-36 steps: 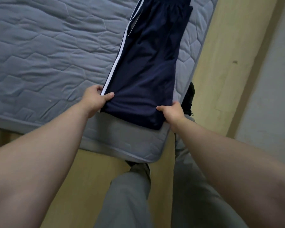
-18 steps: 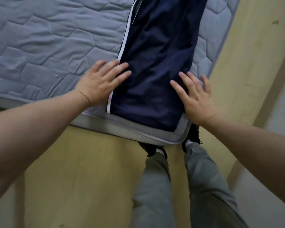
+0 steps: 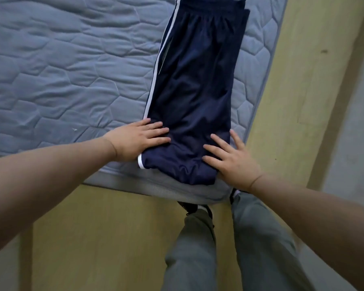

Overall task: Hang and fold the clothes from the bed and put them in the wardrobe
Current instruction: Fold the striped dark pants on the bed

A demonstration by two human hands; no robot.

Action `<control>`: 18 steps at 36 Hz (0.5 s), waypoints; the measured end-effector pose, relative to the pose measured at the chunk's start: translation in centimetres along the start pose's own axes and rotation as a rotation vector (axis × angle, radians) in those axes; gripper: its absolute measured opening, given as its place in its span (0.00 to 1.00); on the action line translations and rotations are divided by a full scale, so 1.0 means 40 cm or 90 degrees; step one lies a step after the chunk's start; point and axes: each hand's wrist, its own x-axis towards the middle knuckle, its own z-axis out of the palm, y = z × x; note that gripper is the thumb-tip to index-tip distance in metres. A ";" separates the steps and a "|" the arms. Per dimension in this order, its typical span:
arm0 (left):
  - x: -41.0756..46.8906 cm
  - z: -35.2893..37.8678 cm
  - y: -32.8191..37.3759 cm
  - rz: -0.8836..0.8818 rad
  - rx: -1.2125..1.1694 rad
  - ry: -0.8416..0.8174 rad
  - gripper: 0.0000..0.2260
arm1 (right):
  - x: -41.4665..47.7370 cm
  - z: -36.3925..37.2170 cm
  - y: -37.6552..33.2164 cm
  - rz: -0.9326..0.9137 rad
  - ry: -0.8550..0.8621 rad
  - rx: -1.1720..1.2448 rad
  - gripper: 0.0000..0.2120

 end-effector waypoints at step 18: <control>0.231 -0.416 -0.294 -0.567 -0.980 0.607 0.08 | 0.410 -0.259 0.477 0.628 0.233 0.723 0.12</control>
